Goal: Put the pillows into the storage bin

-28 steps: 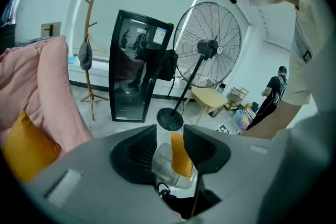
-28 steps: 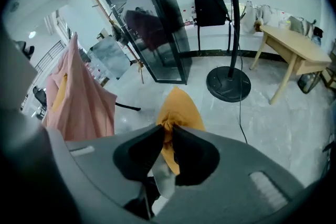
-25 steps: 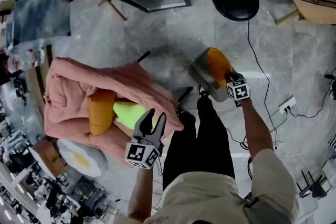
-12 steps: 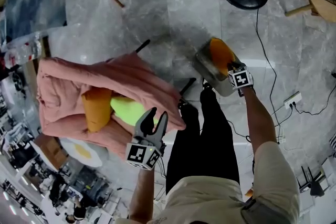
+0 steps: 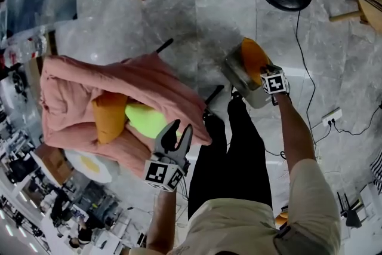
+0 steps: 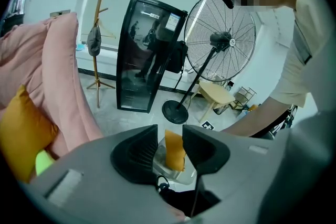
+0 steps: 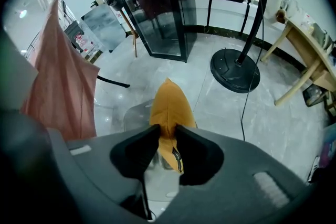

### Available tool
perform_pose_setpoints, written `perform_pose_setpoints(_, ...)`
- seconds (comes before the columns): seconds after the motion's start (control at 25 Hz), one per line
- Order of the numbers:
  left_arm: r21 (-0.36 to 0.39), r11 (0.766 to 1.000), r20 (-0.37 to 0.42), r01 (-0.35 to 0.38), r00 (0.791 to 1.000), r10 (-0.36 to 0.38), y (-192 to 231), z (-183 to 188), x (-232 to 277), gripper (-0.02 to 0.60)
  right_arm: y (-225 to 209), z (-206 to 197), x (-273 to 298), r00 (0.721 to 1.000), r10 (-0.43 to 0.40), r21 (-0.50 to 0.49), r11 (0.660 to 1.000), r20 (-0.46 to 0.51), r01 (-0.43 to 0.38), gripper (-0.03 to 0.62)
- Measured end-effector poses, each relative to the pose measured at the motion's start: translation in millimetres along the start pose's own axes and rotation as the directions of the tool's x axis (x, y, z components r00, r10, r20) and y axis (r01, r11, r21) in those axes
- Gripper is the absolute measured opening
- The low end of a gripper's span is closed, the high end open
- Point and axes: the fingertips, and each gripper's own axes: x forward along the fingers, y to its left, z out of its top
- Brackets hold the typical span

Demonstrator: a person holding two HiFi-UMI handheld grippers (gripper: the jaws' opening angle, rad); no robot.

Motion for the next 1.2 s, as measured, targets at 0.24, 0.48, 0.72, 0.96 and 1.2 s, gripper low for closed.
perform_pose_setpoints(0.24, 0.021, 1.0, 0.026, 0.0, 1.0, 0.0, -1.4, 5.5, -5.6, 0.16, 1.5, 2.9, -17.5, 1.0, -0.022, 0.013, 1.0, 0.023, 0.021, 0.147)
perform_pose_setpoints(0.48, 0.018, 1.0, 0.091, -0.012, 0.996, 0.01, -3.5, 22.2, -18.6, 0.156, 15.4, -5.1, -42.2, 1.0, -0.002, -0.016, 1.0, 0.03, 0.003, 0.15)
perform_pose_setpoints(0.72, 0.023, 1.0, 0.171, -0.021, 0.985, 0.016, -9.0, 35.5, -38.3, 0.156, 34.1, -1.3, -79.0, 1.0, 0.01, -0.029, 1.0, 0.025, -0.009, 0.15)
perform_pose_setpoints(0.96, 0.008, 0.999, 0.231, -0.051, 0.972, 0.048, -8.6, 43.5, -59.8, 0.156, 73.0, 10.3, -117.6, 0.995, 0.074, -0.065, 0.995, 0.066, -0.07, 0.15)
perform_pose_setpoints(1.2, -0.042, 0.992, 0.319, -0.119, 0.939, 0.126, 2.3, 47.9, -97.7, 0.156, 122.4, 44.5, -154.0, 0.985, 0.132, -0.165, 0.98, 0.111, -0.113, 0.15)
